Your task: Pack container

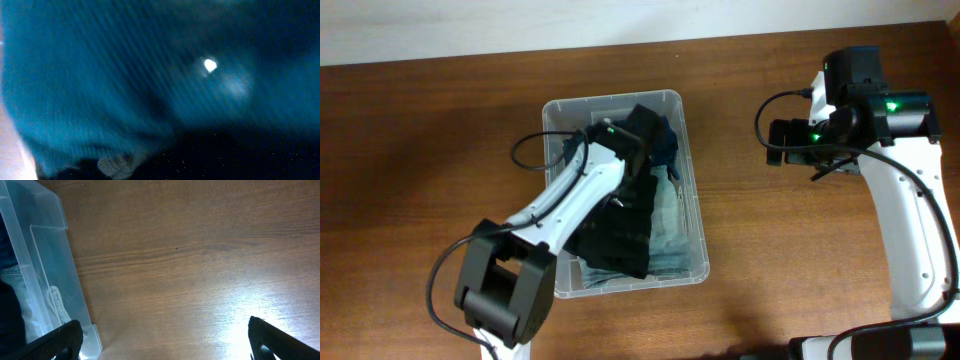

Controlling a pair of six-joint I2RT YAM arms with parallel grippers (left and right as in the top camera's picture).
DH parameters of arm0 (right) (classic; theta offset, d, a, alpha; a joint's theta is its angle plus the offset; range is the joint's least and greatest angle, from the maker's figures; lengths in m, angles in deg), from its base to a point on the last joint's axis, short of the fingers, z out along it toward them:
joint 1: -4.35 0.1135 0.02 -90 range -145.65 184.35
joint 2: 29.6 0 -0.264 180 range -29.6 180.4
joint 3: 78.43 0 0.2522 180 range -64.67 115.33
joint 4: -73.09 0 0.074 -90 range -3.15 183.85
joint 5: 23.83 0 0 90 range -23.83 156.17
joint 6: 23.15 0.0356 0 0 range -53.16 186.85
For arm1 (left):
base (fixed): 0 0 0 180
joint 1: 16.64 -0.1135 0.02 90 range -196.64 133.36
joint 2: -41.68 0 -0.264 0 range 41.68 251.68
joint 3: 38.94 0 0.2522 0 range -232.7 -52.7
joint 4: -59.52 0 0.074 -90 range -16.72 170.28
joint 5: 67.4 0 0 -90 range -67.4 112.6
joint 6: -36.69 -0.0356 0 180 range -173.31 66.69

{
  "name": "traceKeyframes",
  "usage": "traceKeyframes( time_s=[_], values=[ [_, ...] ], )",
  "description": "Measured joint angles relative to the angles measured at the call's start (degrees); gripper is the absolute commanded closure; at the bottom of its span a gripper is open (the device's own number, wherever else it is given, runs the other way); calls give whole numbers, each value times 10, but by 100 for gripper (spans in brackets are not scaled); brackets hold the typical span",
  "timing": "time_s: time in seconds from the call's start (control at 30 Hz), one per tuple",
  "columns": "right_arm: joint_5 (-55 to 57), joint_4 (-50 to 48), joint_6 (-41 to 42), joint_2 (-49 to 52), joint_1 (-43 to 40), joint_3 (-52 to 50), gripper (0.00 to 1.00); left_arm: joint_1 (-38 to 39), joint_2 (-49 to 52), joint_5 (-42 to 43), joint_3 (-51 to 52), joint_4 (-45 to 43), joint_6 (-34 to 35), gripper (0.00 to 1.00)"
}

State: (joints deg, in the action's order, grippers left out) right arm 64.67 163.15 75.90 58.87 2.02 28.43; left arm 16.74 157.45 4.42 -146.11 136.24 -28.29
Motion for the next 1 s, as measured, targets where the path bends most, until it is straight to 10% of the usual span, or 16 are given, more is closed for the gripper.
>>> traceKeyframes(
  time_s=[0.27,0.33,0.37,0.8,1.0],
  values=[
    [0,0,0,0,0,0,1,-30,1,56,-20,20,-24,91],
    [-7,0,-1,0,0,0,1,-33,-11,59,-21,23,-31,17],
    [-13,0,-2,0,0,0,1,-36,-21,54,-21,25,-34,1],
    [63,-300,-13,3,149,-3,1,-262,-201,34,-21,-11,-42,1],
    [49,-255,-13,3,122,-3,1,-400,-200,125,-21,-14,-116,1]
  ],
)
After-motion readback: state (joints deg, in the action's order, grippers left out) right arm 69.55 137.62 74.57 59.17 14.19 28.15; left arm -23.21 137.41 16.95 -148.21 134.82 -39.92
